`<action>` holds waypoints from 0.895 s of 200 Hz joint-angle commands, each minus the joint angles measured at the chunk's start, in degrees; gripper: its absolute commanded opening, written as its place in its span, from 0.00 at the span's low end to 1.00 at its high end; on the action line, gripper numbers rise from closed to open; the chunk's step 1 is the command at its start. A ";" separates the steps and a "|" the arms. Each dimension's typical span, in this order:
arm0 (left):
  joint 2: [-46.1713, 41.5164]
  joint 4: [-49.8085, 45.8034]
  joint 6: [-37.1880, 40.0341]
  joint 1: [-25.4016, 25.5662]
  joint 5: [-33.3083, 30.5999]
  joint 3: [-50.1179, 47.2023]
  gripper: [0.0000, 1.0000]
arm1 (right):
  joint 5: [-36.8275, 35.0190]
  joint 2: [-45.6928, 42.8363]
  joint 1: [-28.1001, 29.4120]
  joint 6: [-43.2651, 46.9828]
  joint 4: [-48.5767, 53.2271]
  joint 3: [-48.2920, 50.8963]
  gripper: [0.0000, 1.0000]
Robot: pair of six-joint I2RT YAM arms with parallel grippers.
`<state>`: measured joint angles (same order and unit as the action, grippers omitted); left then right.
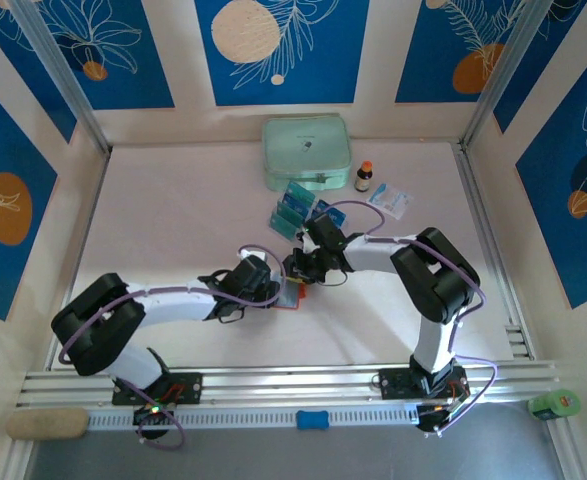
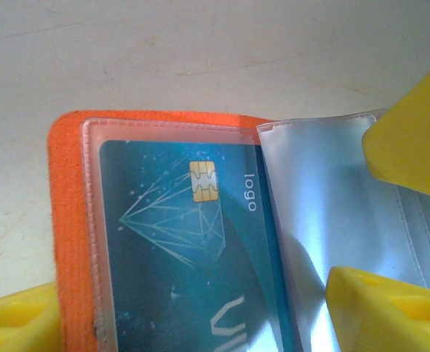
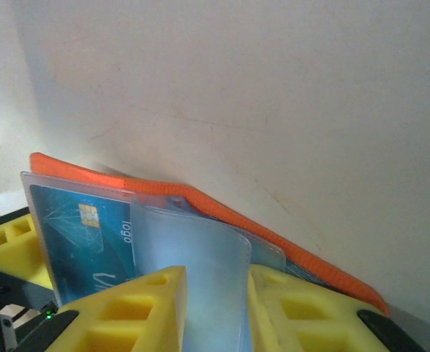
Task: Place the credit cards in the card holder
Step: Flip over the card slot on the card holder.
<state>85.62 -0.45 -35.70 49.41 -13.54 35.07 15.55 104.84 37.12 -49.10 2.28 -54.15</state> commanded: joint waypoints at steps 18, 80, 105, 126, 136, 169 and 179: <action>-0.89 1.24 -0.69 0.56 3.11 -0.86 0.76 | 4.71 -0.57 -0.03 -2.29 -2.45 1.06 0.27; -3.93 -0.35 -0.79 0.51 2.34 -0.38 0.83 | 6.20 -2.56 0.13 -3.60 -3.67 0.98 0.25; -7.84 -1.92 -1.04 0.36 1.33 0.05 0.89 | 5.66 -4.21 0.82 -3.92 -2.60 0.65 0.33; -11.90 -3.46 -1.68 0.30 -0.49 0.01 0.96 | 4.52 -5.53 2.04 -4.10 -1.11 -0.38 0.39; -14.01 -4.28 -2.03 0.08 -1.48 -0.24 0.99 | 4.03 -5.93 2.64 -4.25 -0.49 -1.05 0.42; -20.41 -6.87 -3.18 -0.58 -4.57 -1.21 1.00 | 2.71 -5.55 4.65 -4.67 1.29 -4.10 0.48; -22.09 -7.78 -3.28 -0.86 -5.53 -1.56 1.00 | 2.48 -4.90 5.12 -4.68 1.83 -5.17 0.49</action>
<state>67.31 -6.11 -37.52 49.19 -15.27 34.44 18.63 100.03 40.56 -53.52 0.80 -56.55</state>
